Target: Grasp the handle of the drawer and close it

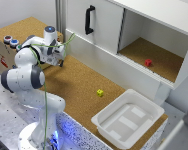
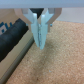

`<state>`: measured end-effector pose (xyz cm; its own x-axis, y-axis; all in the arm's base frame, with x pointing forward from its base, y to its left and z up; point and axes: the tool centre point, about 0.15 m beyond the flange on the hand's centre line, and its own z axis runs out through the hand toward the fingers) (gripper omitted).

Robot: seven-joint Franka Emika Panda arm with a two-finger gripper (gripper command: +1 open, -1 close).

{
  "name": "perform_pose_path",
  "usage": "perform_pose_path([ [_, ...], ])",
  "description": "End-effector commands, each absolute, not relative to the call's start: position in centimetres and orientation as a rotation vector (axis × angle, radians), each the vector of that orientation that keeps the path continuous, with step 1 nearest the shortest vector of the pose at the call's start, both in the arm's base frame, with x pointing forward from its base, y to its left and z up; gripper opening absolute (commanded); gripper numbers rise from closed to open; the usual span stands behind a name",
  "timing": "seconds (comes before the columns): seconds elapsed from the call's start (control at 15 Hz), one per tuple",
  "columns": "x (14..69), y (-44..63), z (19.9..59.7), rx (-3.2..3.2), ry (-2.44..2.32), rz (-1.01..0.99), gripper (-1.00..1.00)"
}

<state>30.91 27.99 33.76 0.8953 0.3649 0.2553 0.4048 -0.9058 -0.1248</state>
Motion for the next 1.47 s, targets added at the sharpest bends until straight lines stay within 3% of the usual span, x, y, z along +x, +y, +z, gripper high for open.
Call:
perform_pose_path([
  [0.0,32.9,24.8,33.7,-2.983,-0.477,-0.294,-1.00],
  [0.07,32.9,24.3,33.7,-2.994,-0.463,-0.291,1.00],
  [0.87,31.7,19.7,33.4,-3.068,-0.381,-0.276,1.00],
  [1.4,31.7,8.5,33.7,-3.151,-0.145,-0.279,1.00],
])
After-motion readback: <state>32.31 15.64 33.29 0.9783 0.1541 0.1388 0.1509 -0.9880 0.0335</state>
